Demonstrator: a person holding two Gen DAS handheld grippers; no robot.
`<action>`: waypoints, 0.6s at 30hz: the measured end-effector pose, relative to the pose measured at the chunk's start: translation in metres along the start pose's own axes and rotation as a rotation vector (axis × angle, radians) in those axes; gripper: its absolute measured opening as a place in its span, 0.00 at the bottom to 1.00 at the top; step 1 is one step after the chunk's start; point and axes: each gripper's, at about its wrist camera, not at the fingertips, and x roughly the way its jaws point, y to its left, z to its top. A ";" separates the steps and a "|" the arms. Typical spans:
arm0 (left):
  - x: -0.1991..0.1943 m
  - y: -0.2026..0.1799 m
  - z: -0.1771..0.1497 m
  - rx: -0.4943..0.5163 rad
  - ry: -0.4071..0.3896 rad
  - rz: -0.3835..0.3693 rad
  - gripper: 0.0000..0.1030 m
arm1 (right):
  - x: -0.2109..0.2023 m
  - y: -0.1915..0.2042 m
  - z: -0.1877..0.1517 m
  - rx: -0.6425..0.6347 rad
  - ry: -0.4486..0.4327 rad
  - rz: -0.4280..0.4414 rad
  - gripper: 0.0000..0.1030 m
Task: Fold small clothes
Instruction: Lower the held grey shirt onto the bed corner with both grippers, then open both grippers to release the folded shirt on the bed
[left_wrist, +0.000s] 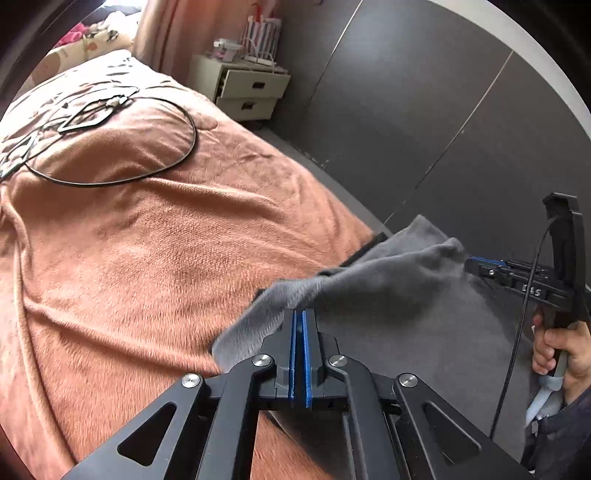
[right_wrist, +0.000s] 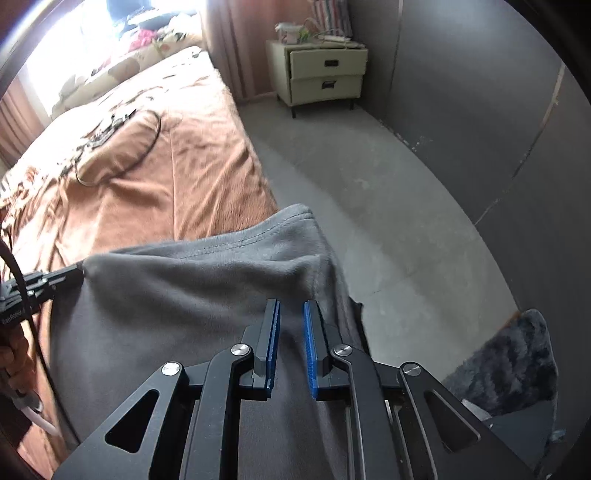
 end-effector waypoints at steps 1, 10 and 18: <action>-0.006 -0.003 -0.003 0.000 -0.002 0.000 0.03 | -0.010 -0.001 -0.005 -0.005 -0.013 0.000 0.12; -0.034 -0.022 -0.032 0.012 0.025 -0.016 0.03 | -0.074 -0.009 -0.064 -0.055 -0.050 0.062 0.12; -0.043 -0.041 -0.061 -0.015 0.057 -0.054 0.30 | -0.118 -0.025 -0.123 -0.025 -0.106 0.096 0.12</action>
